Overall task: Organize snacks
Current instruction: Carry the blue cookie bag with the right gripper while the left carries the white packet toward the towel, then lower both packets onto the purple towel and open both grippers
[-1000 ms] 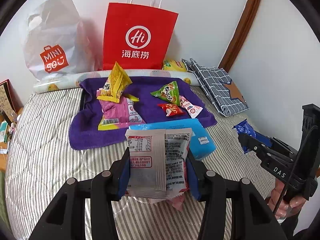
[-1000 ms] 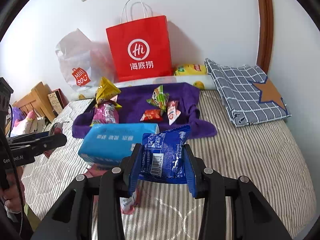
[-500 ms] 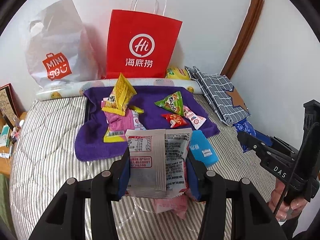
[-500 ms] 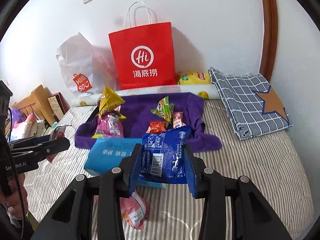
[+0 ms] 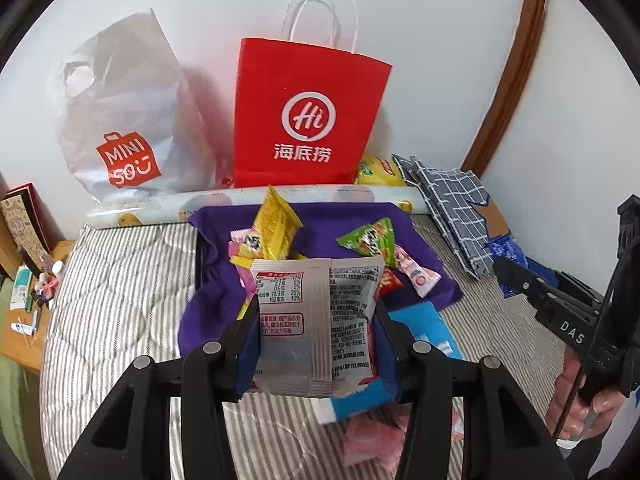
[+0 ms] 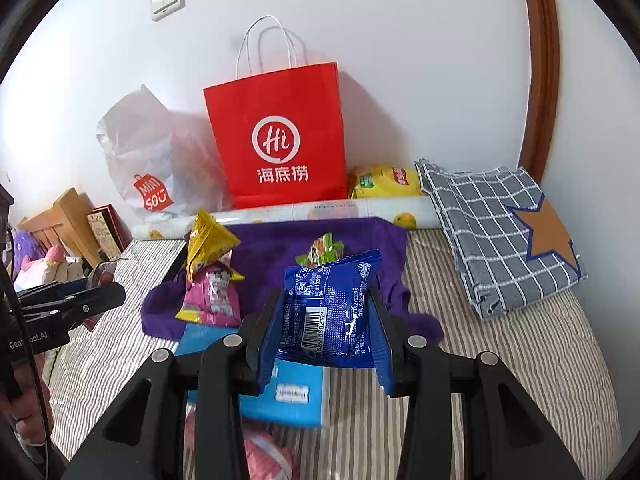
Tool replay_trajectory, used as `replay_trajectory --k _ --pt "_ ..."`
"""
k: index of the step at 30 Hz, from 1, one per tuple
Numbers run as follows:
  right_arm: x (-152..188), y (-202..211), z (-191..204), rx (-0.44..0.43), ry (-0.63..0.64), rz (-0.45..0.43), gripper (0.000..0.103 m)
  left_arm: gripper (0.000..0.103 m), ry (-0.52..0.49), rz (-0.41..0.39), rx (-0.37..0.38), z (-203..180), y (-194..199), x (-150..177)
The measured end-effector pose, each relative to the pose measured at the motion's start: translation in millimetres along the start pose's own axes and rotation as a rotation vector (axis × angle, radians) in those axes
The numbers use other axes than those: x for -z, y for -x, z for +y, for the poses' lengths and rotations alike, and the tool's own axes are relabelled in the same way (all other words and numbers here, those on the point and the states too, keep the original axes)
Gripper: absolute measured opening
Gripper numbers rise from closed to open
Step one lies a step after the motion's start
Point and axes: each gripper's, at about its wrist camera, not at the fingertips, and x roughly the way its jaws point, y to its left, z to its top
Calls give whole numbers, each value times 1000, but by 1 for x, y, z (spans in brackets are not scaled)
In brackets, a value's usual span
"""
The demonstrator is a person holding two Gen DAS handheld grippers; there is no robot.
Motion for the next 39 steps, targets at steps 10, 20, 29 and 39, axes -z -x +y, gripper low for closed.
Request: replay_trajectory --k 10,20,29,39 --pt "-27 -30 3 -32 10 -16 40 47 17 6 -61 21 -29 -31" --pt "-58 -73 -2 -38 19 -18 40 47 7 34 -67 33 -75 -61" --pt "-35 -133 -10 -51 10 109 40 47 51 119 -26 50 -125 -61" --pt "-18 -154 -11 -55 14 164 40 47 17 162 20 35 -156 -56"
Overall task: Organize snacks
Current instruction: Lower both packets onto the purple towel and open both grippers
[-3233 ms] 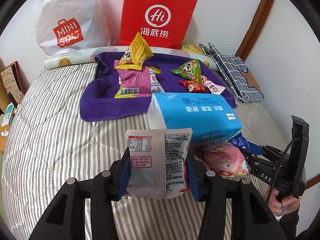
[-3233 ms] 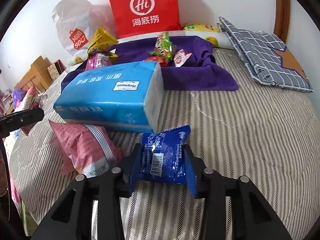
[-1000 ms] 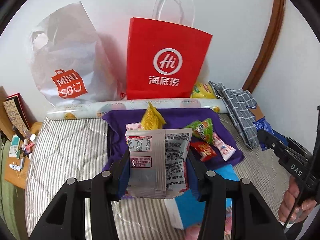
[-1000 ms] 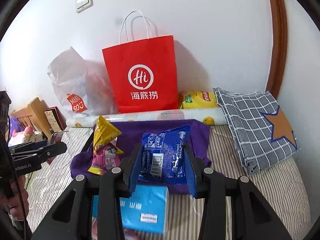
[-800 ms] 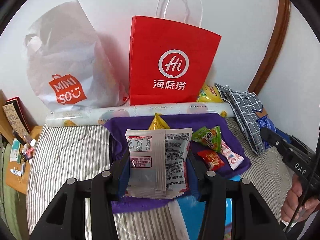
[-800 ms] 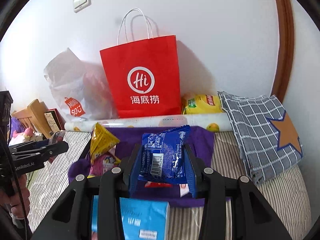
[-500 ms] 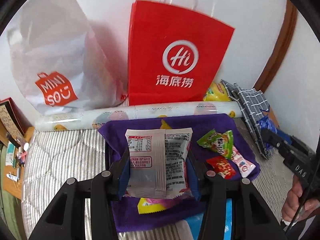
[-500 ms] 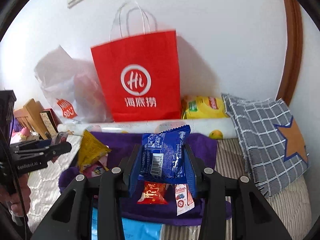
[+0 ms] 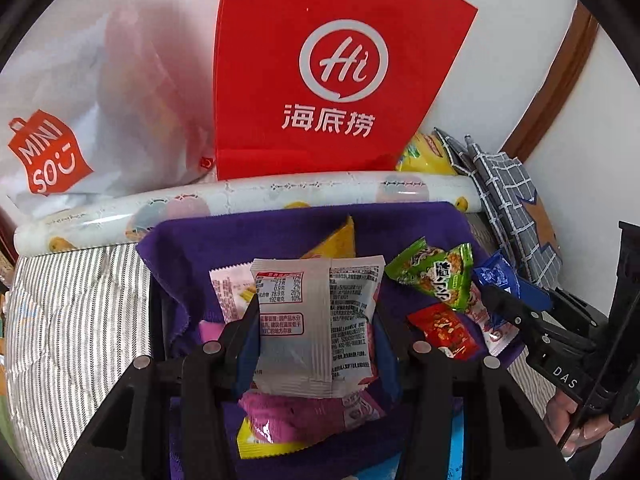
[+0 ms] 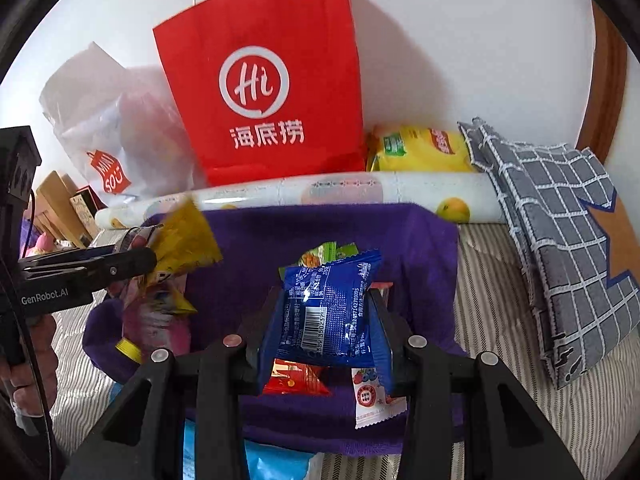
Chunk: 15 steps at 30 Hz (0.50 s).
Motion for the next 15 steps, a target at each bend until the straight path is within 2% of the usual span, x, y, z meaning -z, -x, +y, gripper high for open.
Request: replay_trajectory --k 10,15 --pt "2 -12 -3 -2 -15 27 41 48 26 11 7 5 -6 0" --pt "1 -13 -8 -35 -50 37 44 49 37 10 6 5 -7 -1"
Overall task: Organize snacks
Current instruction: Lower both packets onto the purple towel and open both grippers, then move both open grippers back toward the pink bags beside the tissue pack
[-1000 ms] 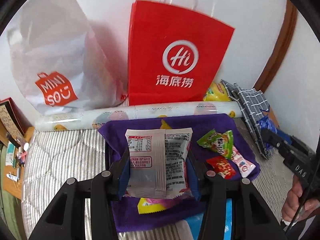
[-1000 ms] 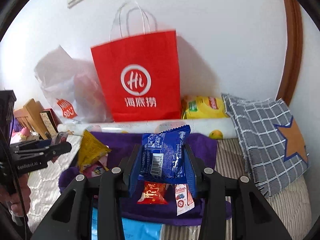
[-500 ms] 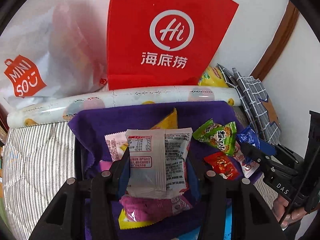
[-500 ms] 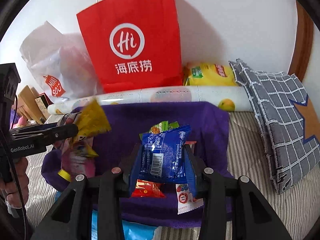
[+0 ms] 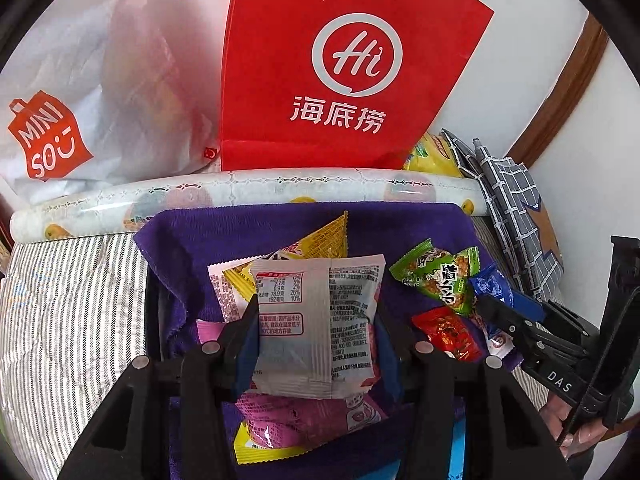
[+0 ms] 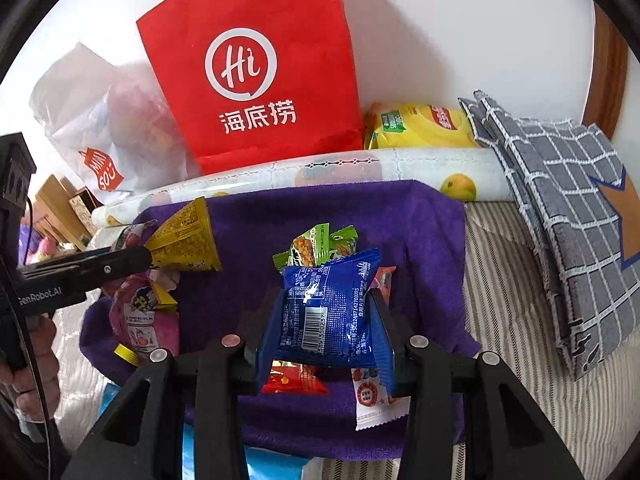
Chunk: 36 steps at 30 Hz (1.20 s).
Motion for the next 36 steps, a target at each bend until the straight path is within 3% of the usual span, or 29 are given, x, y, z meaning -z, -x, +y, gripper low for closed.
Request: replay_trajectory --k 5,7,11,16,22,30,36 --pt "2 2 2 8 8 -13 46 49 6 -5 1 0 -1 0" --pt "2 4 4 13 13 -17 59 49 7 2 -6 -1 -1 0" --pt "1 11 6 9 20 -52 64 52 -3 9 -11 -3 -2 1" --pt "-1 19 2 6 -7 -79 75 74 -16 -18 -14 -8 6 -1" --pt "-4 26 3 40 -14 -88 83 79 -21 -42 -35 -11 20 -4" --pt "-7 52 20 159 5 -93 87 79 -41 -84 -41 -18 54 -8" --pt "7 90 36 196 39 -152 87 79 -52 -134 -29 -22 87 4"
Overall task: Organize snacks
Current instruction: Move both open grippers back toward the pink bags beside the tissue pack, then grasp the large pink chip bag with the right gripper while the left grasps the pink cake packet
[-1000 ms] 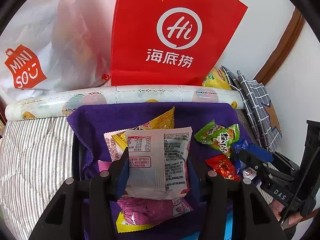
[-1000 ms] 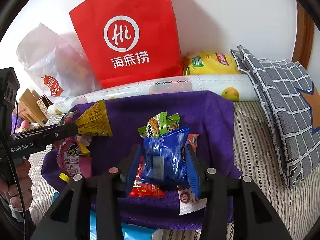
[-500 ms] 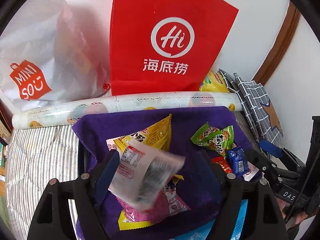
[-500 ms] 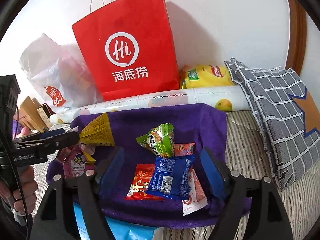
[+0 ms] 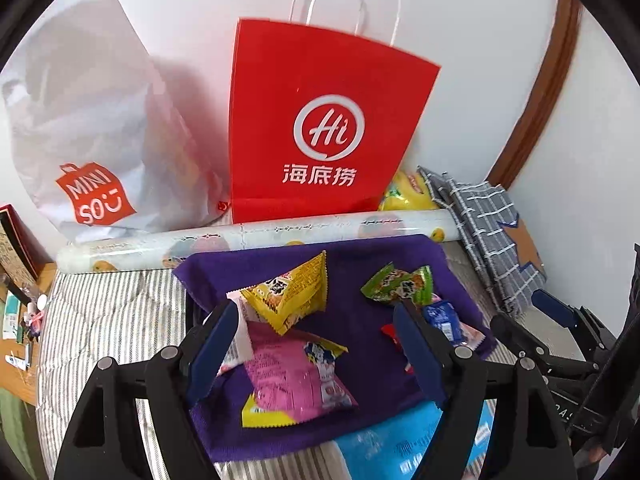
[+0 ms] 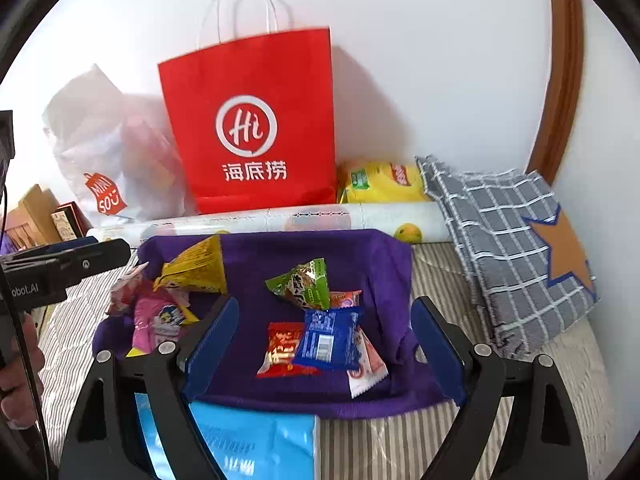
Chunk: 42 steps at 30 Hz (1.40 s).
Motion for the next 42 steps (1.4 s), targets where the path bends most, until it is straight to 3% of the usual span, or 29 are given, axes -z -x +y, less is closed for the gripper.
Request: replay_trajectory --k 5,14,18,25,32,42 --pt "12 32 5 29 10 -35 87 79 0 -25 3 3 27 17" --pt "45 64 11 -37 -18 22 87 79 58 -4 3 12 64 58" --pt "67 74 12 -65 -30 56 87 79 74 -1 -44 14 76 79" --pt "112 78 18 -138 -14 113 80 79 99 28 -25 19 86 110" --pt "146 78 33 -217 26 152 78 79 102 41 -1 21 94 132" --pt "158 44 40 -202 30 207 74 79 118 78 9 26 89 152"
